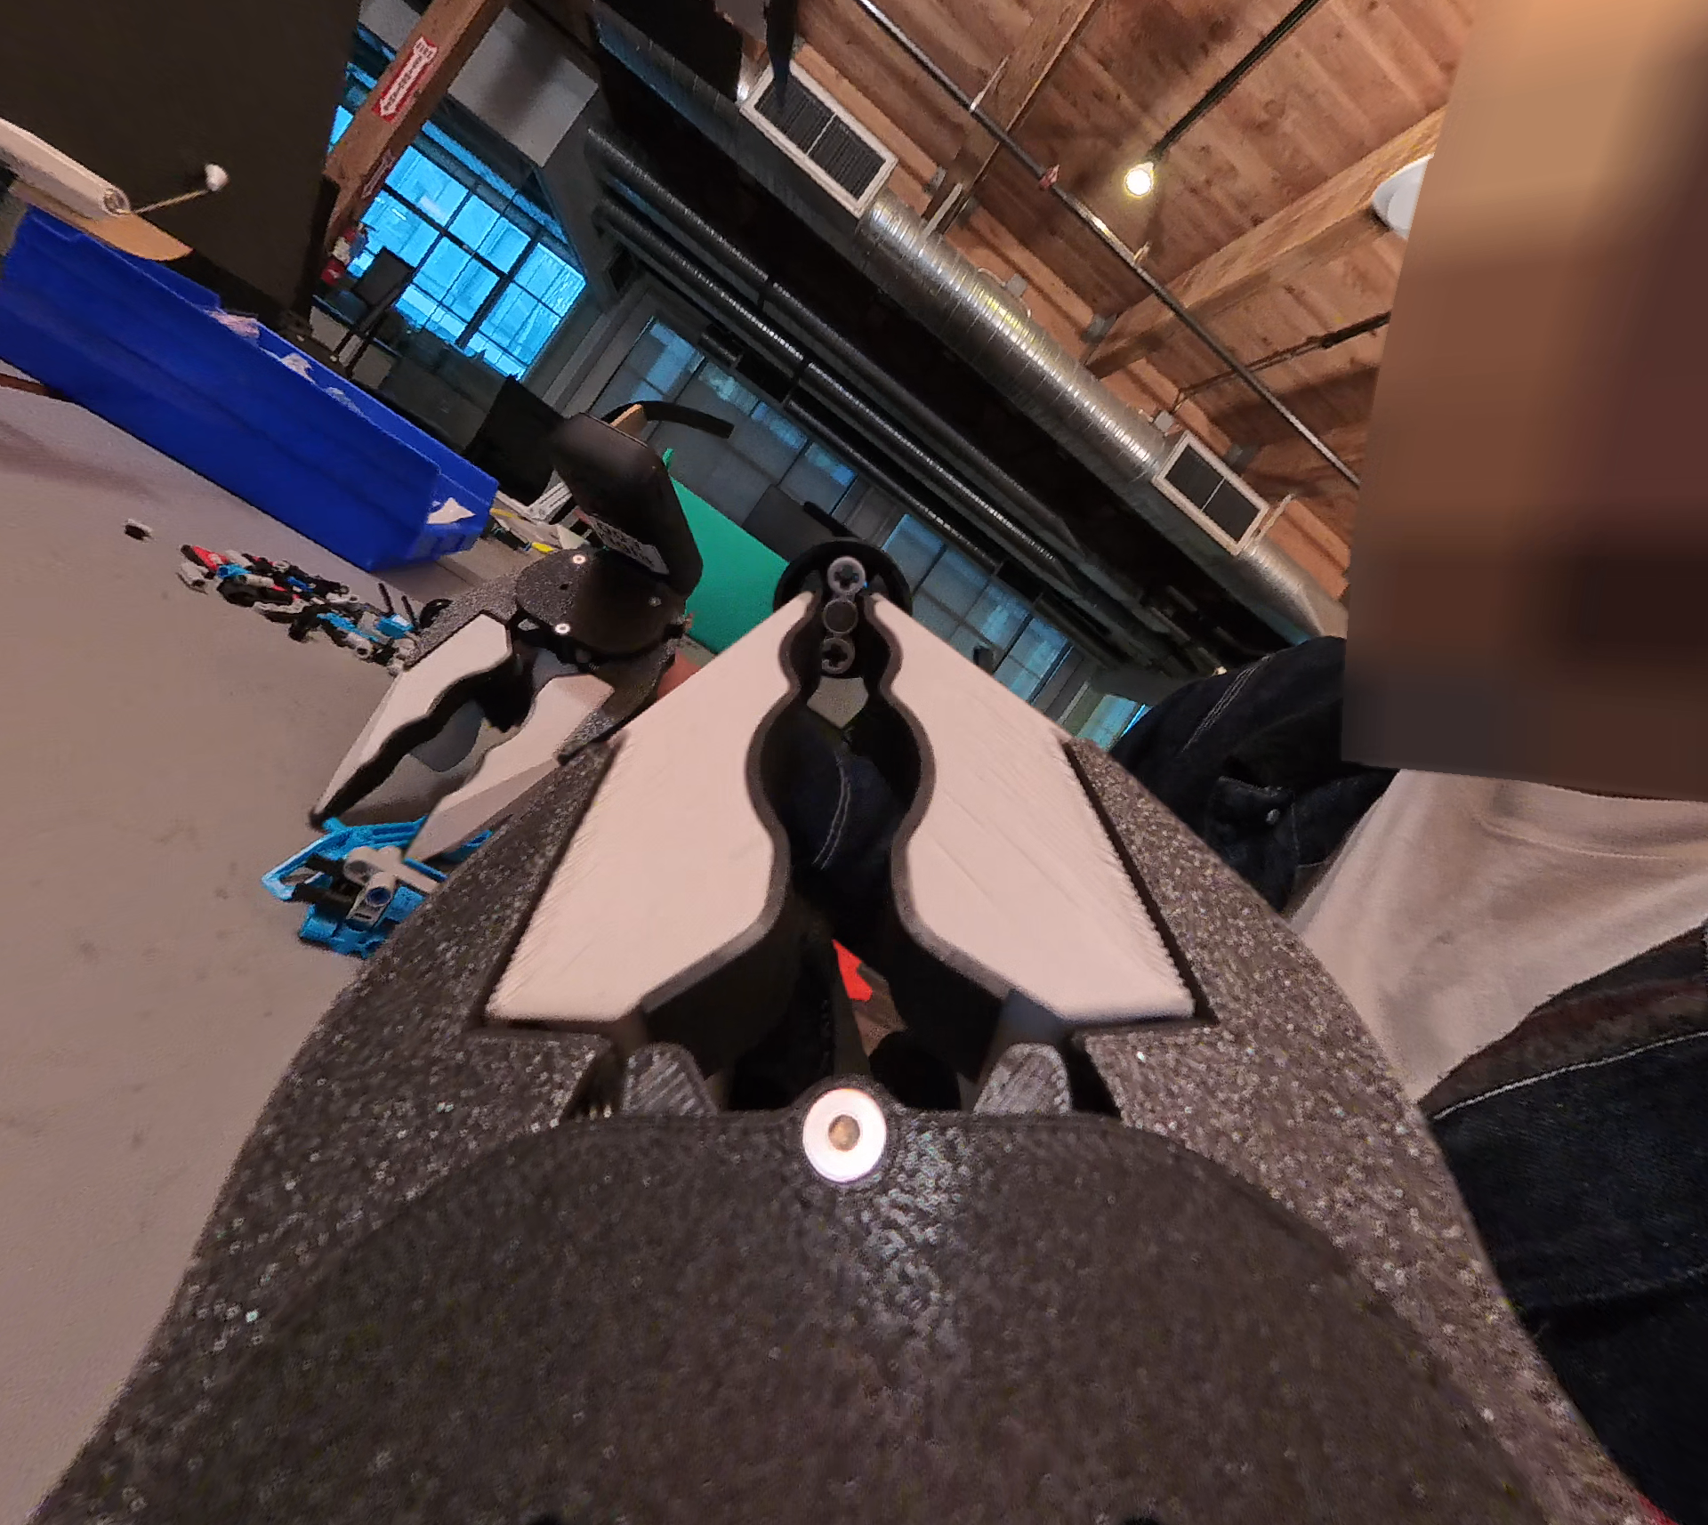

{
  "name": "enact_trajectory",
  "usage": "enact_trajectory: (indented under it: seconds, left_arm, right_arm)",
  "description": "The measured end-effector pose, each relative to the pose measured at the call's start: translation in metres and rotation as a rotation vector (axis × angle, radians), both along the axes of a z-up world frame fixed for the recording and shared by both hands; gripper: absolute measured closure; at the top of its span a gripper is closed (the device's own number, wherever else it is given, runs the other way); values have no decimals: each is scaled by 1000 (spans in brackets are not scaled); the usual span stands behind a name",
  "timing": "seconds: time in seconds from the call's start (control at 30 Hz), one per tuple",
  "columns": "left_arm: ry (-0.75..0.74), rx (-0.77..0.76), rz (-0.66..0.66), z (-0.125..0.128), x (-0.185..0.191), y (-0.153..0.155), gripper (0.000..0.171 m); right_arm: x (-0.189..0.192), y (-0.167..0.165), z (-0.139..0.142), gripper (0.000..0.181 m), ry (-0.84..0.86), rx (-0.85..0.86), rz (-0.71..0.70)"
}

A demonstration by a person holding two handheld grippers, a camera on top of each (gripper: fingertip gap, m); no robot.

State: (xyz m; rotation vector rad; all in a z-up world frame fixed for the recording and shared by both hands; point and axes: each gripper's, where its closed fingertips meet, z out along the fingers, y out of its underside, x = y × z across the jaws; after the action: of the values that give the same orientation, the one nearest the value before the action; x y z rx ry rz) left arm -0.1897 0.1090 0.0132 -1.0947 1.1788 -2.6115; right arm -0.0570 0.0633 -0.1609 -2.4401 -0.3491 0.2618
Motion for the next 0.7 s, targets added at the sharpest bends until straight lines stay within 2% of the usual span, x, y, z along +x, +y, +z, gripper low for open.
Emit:
enact_trajectory:
  seconds: [0.13,0.23,0.27,0.33,0.43,0.53,0.63,0.7]
  left_arm:
    - [3,-42,-10,1,0,4,165]
    - [25,-34,32,-3,6,8,165]
    - [30,-29,52,-4,8,9,165]
    - [55,-24,99,-7,14,13,165]
    - [92,-49,130,-13,21,19,165]
    - [107,-61,165,-15,26,21,165]
    - [111,-72,193,-16,31,20,165]
    - [109,-76,210,-15,33,21,165]
  right_arm:
    - [-8,-2,-2,170,-21,8,28]
    - [-4,0,1,171,-13,1,-69]
    - [1,5,10,171,-40,53,-123]
    - [2,21,53,171,-22,262,-243]
    - [-44,38,124,172,269,613,-249]
    - [-58,53,137,171,204,704,-316]
    - [-64,56,151,172,241,780,-373]
    - [-67,59,147,171,175,764,-379]
